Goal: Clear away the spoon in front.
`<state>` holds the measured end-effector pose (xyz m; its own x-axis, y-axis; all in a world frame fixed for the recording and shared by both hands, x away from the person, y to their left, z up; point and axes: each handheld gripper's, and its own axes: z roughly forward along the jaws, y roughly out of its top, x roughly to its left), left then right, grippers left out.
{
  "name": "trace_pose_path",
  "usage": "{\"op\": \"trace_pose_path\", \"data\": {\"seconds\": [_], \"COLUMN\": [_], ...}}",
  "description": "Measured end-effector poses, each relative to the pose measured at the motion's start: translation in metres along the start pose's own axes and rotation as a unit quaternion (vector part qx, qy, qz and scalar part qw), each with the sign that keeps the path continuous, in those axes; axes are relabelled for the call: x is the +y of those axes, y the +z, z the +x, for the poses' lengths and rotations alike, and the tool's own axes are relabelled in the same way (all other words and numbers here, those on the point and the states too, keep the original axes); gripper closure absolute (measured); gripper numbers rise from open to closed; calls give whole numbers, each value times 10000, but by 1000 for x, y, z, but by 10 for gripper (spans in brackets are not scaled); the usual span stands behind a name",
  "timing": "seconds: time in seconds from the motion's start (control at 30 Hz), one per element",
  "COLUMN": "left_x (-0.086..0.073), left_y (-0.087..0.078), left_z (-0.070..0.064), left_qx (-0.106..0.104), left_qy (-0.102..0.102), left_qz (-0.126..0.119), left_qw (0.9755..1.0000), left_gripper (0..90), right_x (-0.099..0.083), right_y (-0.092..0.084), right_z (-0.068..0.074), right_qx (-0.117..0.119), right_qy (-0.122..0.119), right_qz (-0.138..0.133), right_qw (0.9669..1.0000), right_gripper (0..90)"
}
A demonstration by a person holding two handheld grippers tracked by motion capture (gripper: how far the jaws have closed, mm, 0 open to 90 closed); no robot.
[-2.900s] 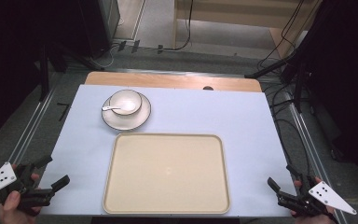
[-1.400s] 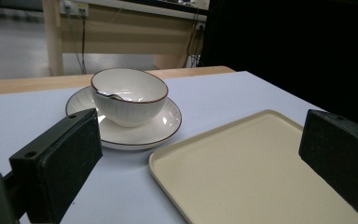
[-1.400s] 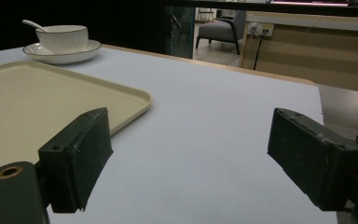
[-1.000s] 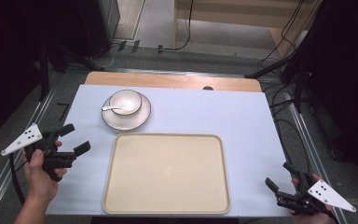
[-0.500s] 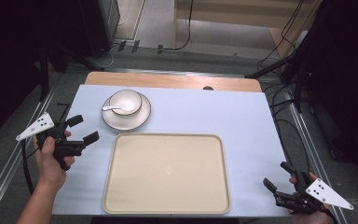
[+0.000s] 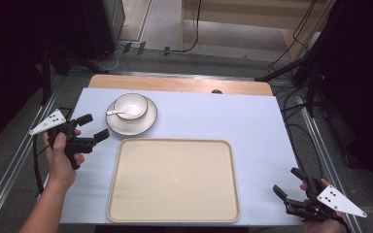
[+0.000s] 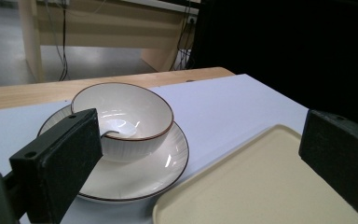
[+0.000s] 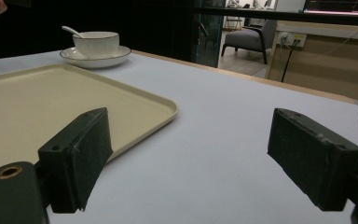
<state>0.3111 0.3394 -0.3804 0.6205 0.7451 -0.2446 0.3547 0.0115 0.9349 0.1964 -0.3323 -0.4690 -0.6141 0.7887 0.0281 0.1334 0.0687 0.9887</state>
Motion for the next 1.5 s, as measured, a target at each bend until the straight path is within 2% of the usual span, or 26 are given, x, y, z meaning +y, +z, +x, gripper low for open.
{"op": "trace_pose_path", "data": {"seconds": [0.37, 0.77, 0.97, 1.07, 1.5], "left_x": [2, 6, 4, 3, -2], "left_y": [17, 32, 38, 41, 50], "left_z": [8, 25, 30, 32, 36], "left_qx": [112, 300, 368, 388, 508], "left_qy": [-41, -272, -381, -425, -437], "left_qz": [62, 82, 117, 151, 340], "left_qw": [9999, 9991, 9985, 9982, 9972], "left_gripper": [0, 0, 0, 0, 1], "right_x": [1, 2, 4, 5, 10], "right_y": [0, 2, 3, 3, 5], "right_z": [0, 1, 1, 1, 0], "right_qx": [-2, 4, 88, 115, 84], "right_qy": [-22, -57, -95, 17, 11], "right_qz": [-16, -39, -122, -251, -297], "right_qw": [10000, 10000, 9998, 9996, 9995], "right_gripper": [137, 138, 139, 138, 139]}}
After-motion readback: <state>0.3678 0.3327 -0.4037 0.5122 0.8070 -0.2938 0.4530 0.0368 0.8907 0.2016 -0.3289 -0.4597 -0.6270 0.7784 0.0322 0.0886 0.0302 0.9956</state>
